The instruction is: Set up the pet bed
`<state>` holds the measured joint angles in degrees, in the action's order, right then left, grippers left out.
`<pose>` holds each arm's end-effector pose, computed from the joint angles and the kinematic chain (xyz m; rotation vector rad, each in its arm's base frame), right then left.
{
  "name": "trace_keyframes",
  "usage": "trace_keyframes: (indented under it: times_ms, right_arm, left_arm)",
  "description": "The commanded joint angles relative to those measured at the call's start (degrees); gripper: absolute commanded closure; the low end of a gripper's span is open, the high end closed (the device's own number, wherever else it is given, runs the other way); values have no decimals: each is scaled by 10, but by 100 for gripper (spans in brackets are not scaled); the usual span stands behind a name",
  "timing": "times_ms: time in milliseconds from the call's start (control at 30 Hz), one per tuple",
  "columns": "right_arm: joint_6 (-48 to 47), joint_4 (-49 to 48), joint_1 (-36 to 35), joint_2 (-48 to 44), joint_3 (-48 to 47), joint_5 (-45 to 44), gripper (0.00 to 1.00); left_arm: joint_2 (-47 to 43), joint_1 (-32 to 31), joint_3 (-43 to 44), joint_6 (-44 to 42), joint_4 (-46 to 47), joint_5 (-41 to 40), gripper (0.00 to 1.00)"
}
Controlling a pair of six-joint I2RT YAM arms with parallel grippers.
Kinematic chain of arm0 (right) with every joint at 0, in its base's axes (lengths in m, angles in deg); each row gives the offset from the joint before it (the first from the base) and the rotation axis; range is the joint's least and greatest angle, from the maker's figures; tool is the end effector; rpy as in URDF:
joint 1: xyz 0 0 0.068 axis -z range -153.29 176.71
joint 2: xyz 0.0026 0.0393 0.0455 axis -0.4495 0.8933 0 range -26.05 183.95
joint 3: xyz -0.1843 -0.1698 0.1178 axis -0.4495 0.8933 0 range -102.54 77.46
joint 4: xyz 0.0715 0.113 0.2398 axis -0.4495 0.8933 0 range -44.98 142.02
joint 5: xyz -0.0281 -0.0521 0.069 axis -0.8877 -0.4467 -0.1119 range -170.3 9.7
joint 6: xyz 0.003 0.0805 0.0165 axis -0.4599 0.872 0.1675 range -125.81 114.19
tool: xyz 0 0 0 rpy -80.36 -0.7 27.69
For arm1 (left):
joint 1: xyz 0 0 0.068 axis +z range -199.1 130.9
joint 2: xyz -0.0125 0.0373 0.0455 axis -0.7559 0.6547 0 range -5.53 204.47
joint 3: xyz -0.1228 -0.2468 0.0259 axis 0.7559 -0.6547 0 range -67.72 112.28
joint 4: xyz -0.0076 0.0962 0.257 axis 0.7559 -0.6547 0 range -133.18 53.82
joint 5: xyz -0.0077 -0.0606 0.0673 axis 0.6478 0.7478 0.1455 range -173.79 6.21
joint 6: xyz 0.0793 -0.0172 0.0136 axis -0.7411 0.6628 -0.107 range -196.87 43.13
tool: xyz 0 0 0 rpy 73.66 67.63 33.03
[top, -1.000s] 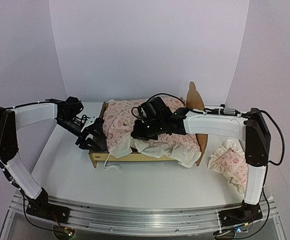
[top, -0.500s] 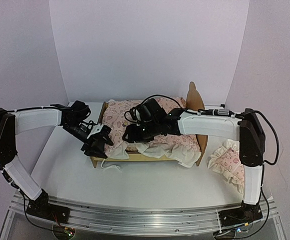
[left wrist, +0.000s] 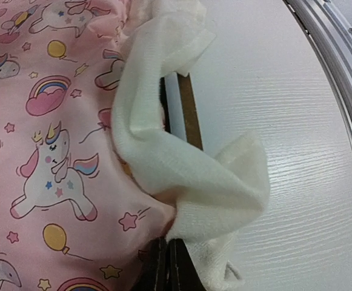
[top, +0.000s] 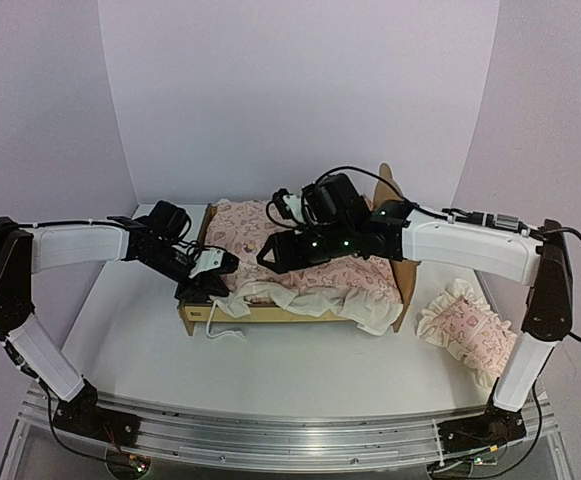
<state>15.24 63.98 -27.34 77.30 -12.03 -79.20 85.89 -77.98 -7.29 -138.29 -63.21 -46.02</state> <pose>0.2748 0.3813 0.2917 -0.6499 2.1523 0.7638 0.2842 -0.2068 0.1889 1.8443 1.5071 -0.5880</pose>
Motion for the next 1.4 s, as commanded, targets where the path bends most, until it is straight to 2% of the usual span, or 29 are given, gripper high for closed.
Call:
trace_keyframes:
  times_ms: [0,267,567,667,767,900,1033,1367]
  right_arm:
    - [4,5,2,-9,19,3,37]
    - [-5,8,2,-2,31,84,42]
    - [7,7,-16,41,17,84,47]
    - [-15,-5,-34,58,0,89,62]
    - [-28,-46,-48,76,-13,98,69]
    - [11,-71,-50,127,-43,65,82]
    - [34,-72,-50,170,-71,7,82]
    - [-12,-51,-50,239,-135,-94,86]
  left_arm:
    - [-5,21,34,14,-2,-27,100]
    - [2,94,82,64,-26,-3,100]
    - [4,107,64,68,-35,-17,100]
    - [2,107,66,85,-19,1,100]
    - [4,107,72,112,4,5,100]
    - [11,107,72,124,17,18,100]
    - [10,107,68,127,18,31,100]
    - [8,107,64,135,25,42,100]
